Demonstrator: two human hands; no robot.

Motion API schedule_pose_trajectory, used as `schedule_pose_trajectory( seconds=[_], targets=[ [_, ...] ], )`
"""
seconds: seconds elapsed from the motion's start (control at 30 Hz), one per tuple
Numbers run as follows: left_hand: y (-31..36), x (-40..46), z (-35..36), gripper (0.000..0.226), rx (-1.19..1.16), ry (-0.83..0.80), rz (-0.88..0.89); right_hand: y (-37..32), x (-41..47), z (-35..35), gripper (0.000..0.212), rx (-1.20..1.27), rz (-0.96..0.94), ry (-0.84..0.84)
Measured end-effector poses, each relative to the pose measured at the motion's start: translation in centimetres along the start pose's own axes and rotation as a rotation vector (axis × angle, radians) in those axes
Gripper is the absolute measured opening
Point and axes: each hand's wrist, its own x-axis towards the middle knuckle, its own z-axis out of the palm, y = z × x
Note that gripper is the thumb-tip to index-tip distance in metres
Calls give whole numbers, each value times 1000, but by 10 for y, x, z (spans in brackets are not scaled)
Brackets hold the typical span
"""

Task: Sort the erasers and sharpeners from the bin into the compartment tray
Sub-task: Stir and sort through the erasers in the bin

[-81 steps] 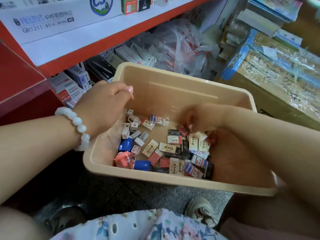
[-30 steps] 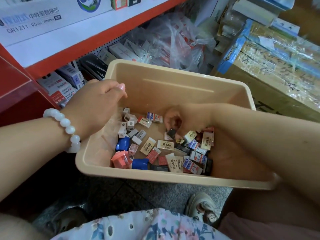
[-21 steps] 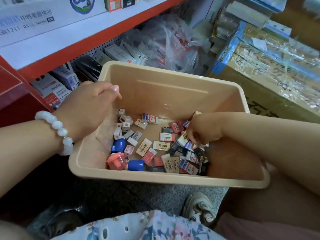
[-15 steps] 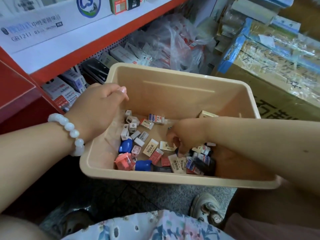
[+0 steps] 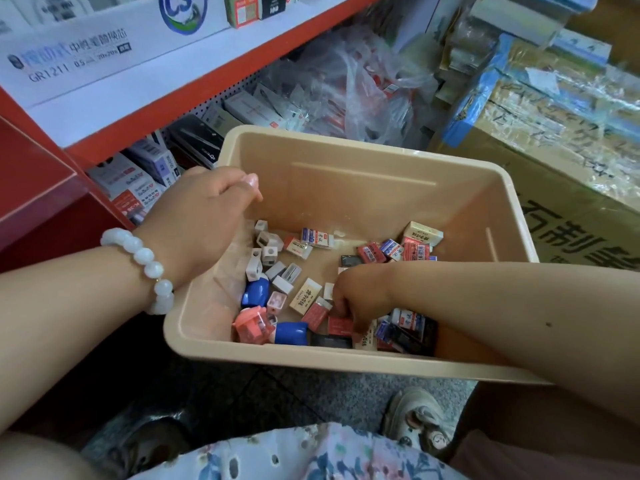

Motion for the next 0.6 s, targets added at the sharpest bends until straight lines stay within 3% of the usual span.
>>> schedule_pose_trajectory(
  seconds=[0.1,0.3,0.43,0.6],
  targets=[
    [2,-1,0,30,-11,1,-10,4,2,2,44,74,34,27],
    [2,-1,0,31,-11,4,-13,1,-5,-2,25,138,-16,45],
    [0,-2,-1,32,-7,-13,3,-3,-8,-6,36,149,-21,8],
    [0,-2,-1,35,-3,-23,-8,22,-42,-40,20,162,56,37]
  ],
)
